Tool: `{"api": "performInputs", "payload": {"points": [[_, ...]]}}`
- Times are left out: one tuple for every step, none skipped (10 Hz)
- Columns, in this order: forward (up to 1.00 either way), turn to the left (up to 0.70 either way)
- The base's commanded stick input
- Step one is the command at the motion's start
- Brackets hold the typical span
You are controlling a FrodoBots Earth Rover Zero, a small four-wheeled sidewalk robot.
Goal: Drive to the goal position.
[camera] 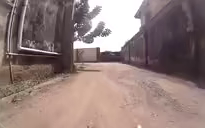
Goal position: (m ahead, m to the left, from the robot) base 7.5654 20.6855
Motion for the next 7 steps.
{"api": "performInputs", "payload": {"points": [[0.85,-0.34],[0.85,-0.25],[0.85,-0.06],[0.85,-0.01],[0.85,0.00],[0.85,0.00],[0.85,0.00]]}}
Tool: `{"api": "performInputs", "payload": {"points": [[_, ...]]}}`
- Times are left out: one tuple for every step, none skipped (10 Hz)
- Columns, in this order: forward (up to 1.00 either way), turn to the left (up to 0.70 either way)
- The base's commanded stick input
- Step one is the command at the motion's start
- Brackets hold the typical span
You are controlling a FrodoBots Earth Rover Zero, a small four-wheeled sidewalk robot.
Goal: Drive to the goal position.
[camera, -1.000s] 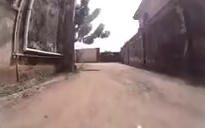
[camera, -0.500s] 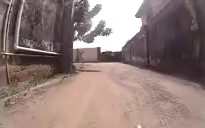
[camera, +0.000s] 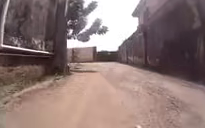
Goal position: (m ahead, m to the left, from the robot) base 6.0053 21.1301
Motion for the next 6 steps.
{"api": "performInputs", "payload": {"points": [[0.85,0.00],[0.85,0.00],[0.85,0.00],[0.85,0.00],[0.85,0.00],[0.85,0.00]]}}
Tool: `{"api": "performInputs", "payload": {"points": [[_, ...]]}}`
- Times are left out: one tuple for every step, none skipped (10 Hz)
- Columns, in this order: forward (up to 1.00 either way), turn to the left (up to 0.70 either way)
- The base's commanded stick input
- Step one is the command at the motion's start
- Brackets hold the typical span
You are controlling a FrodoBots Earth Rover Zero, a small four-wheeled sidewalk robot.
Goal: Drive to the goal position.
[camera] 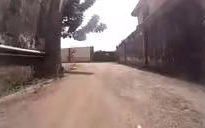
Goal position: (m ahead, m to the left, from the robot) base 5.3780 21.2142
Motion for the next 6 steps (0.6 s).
{"api": "performInputs", "payload": {"points": [[0.85,0.00],[0.85,0.00],[0.85,0.00],[0.85,0.00],[0.85,-0.02],[0.85,-0.09]]}}
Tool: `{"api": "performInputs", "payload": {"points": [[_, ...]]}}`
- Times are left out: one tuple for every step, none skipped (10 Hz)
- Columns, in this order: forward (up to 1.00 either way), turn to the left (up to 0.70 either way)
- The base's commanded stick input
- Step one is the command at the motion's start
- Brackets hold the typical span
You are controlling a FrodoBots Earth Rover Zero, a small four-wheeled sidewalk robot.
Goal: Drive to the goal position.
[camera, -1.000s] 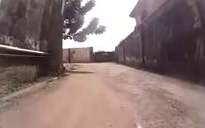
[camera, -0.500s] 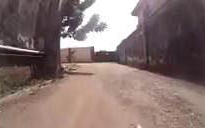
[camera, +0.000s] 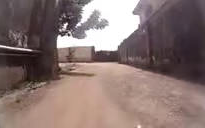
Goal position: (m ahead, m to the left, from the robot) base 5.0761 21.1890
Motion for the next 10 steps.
{"api": "performInputs", "payload": {"points": [[0.85,-0.21],[0.85,-0.06],[0.85,-0.01],[0.85,0.00],[0.85,0.00],[0.85,0.00],[0.85,0.00],[0.85,0.00],[0.85,0.00],[0.85,0.00]]}}
